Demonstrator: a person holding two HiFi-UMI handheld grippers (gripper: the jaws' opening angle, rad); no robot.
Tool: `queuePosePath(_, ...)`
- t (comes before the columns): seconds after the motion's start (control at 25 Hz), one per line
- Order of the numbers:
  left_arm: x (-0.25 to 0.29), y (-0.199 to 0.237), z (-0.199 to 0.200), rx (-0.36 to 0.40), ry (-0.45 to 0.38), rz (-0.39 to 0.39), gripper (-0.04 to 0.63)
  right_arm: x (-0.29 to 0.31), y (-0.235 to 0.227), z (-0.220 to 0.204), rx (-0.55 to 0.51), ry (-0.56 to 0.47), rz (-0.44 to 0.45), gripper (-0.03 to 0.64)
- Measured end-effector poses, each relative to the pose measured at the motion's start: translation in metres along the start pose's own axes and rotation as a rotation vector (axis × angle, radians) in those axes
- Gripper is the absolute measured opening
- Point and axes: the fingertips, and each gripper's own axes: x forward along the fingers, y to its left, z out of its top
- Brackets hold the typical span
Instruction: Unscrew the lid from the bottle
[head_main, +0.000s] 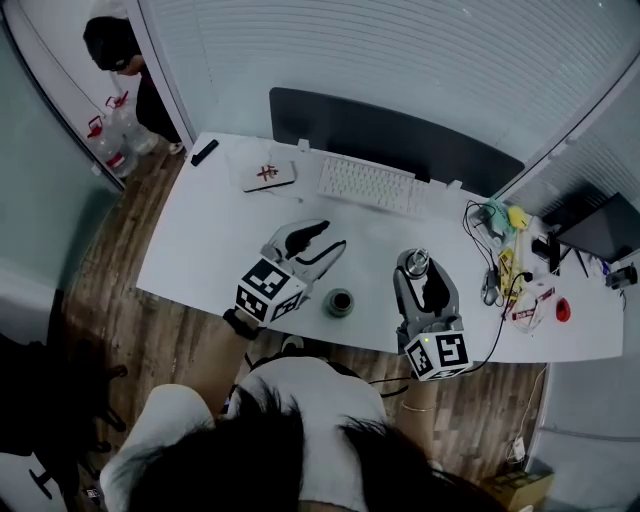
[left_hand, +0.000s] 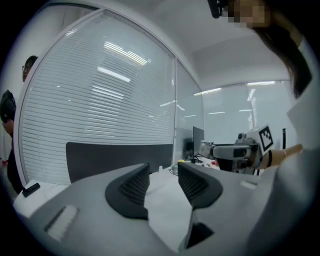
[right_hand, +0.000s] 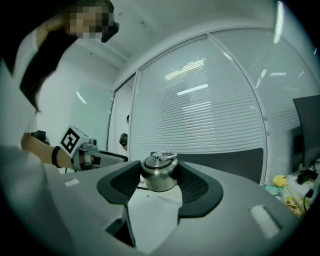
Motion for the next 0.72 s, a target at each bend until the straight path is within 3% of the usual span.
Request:
queuePosePath(0.28,-0.007,0.004,-0.001,-0.028,-0.017,0.106,0.169,0.000,-0.001,-0.013,-0.004,0.021,-0.054,0.234)
queuePosePath(0.72,-0.023,0.009,-0.022,-0.061,0.003,0.177,0.065,0.000,0.001,-0.022,-0.035,0.052,-0.077,0.233)
